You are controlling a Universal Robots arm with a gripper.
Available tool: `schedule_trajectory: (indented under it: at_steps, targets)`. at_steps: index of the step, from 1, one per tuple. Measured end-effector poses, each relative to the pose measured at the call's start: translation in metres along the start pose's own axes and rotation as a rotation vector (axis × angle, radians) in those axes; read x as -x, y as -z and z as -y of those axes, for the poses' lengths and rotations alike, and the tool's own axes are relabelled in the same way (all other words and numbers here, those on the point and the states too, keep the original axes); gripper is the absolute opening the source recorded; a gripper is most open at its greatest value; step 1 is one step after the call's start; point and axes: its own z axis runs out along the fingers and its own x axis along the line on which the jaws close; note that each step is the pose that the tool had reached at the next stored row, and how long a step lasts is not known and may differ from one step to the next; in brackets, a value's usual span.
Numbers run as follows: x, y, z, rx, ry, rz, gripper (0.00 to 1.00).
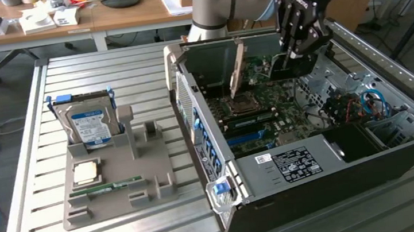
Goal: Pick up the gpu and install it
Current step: 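Insert the gpu into the slot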
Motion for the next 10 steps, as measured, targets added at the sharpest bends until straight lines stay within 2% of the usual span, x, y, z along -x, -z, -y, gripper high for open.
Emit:
schedule_trajectory:
  at_steps: [10]
  targets:
    - [0.000,-0.0179,-0.0009,0.0000,0.000,-0.0001,0.26]
